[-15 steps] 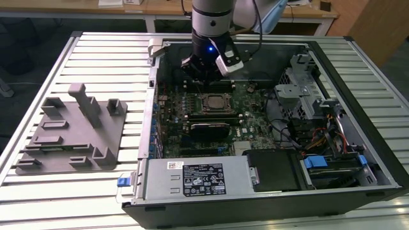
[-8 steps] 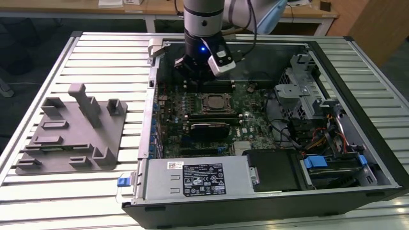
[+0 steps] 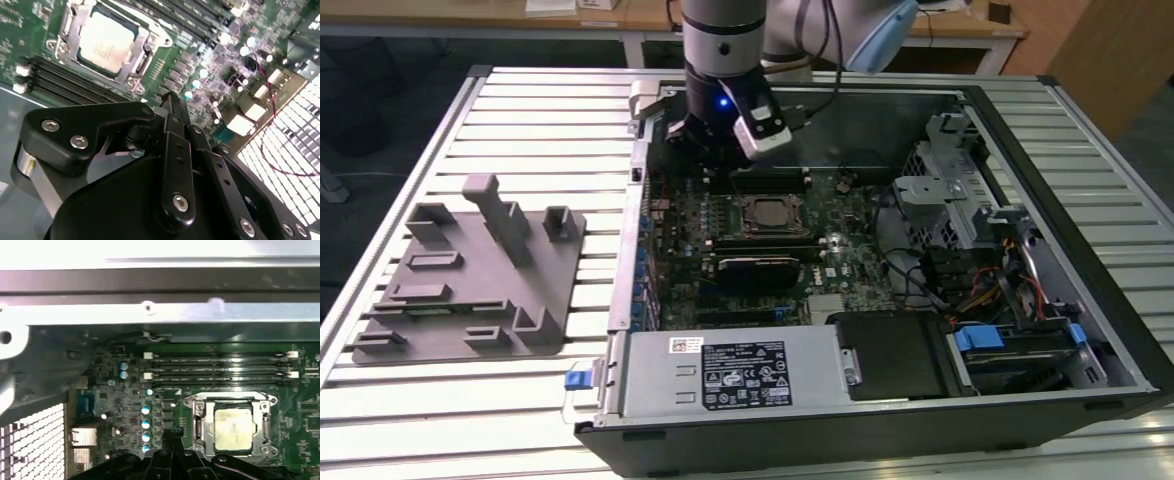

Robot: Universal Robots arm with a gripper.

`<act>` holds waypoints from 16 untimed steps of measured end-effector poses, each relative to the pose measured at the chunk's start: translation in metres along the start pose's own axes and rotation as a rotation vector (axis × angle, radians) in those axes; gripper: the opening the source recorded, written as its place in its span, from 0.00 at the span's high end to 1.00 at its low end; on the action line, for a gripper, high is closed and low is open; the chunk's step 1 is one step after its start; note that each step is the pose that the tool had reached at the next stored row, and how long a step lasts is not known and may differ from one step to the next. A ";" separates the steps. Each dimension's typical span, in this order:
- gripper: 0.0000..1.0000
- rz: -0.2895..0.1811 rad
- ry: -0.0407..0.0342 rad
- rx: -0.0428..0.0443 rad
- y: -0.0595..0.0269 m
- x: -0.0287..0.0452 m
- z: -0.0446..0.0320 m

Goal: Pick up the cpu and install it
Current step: 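Install the first cpu locking lever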

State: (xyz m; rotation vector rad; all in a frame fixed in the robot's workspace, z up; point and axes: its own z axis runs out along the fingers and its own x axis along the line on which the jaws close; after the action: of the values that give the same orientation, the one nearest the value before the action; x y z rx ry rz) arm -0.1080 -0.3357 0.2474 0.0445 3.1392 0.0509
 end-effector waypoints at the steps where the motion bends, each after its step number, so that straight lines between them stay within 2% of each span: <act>1: 0.89 0.000 0.0002 -0.0074 0.0000 0.0016 0.0000; 5: 0.89 0.000 0.0010 -0.0397 -0.0002 0.0064 0.0000; 7: 0.89 0.000 0.0019 -0.0674 -0.0003 0.0076 0.0000; 10: 0.89 0.000 0.0034 -0.1202 -0.0004 0.0085 0.0000; 13: 0.89 0.000 0.0044 -0.1587 -0.0005 0.0090 0.0000; 14: 0.89 0.000 0.0048 -0.1682 -0.0006 0.0091 0.0000; 16: 0.89 0.001 0.0048 -0.1724 -0.0005 0.0091 0.0000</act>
State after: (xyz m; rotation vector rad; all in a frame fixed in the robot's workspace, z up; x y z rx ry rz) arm -0.1172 -0.3359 0.2473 0.0448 3.1255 0.3214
